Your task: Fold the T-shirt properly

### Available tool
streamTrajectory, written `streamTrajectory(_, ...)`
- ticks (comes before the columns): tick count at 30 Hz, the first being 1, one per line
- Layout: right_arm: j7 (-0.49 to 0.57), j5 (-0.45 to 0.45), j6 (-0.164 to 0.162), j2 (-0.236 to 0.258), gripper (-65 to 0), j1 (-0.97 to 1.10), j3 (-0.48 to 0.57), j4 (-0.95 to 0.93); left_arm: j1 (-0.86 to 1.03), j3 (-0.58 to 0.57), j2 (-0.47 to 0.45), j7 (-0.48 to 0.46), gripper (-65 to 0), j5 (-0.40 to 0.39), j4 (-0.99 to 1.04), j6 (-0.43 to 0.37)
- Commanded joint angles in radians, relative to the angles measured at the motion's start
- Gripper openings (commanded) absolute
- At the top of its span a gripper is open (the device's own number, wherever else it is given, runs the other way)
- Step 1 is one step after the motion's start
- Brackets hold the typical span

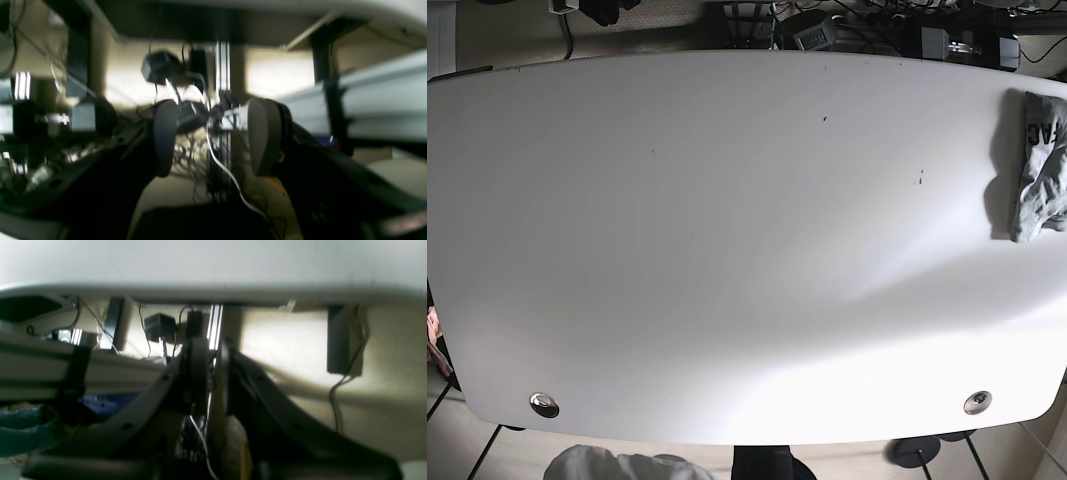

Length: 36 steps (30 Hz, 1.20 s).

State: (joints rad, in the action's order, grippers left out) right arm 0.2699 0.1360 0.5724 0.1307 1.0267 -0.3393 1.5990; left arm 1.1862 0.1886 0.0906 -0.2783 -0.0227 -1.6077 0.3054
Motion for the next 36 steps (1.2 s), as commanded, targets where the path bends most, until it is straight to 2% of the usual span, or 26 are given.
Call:
streamTrajectory(1, 0.024, 0.012, 0.011, 0.008, -58.7, 0.024, -0.004, -0.059, 0.022, -0.004, -0.002, -0.016, -34.4, -0.007, 0.082, 0.002)
streamTrajectory(5, 0.024, 0.009, 0.013, 0.011, -58.7, -0.019, 0.007, -0.207, -0.045, -0.002, -0.030, -0.017, -34.4, -0.007, 0.237, 0.002)
streamTrajectory(10, 0.024, 0.007, 0.005, 0.047, -58.7, -0.115, 0.108, -0.411, -0.151, 0.004, -0.036, -0.017, -34.6, -0.007, 0.393, 0.002)
streamTrajectory(18, 0.024, 0.003, 0.002, 0.047, -58.7, -0.309, 0.185, -0.701, -0.334, 0.004, -0.078, -0.016, -34.6, -0.006, 0.671, 0.002)
streamTrajectory(24, 0.024, 0.003, 0.002, 0.048, -58.7, -0.429, 0.190, -0.845, -0.504, 0.002, -0.111, -0.016, -34.6, -0.004, 0.924, 0.001)
streamTrajectory(28, 0.024, 0.003, 0.001, 0.068, -58.7, -0.527, 0.190, -0.971, -0.636, 0.002, -0.139, -0.014, -34.6, -0.003, 1.114, 0.001)
streamTrajectory(30, 0.024, 0.003, 0.001, 0.068, -58.7, -0.572, 0.190, -1.026, -0.690, -0.002, -0.144, -0.014, -34.6, -0.003, 1.193, -0.027)
streamTrajectory(33, 0.024, 0.003, 0.001, 0.068, -58.7, -0.619, 0.190, -1.078, -0.768, -0.013, -0.144, -0.014, -34.4, 0.005, 1.294, -0.124)
streamTrajectory(36, 0.024, 0.001, 0.001, 0.068, -58.7, -0.667, 0.190, -1.119, -0.866, -0.031, -0.144, -0.014, -34.2, 0.057, 1.417, -0.199)
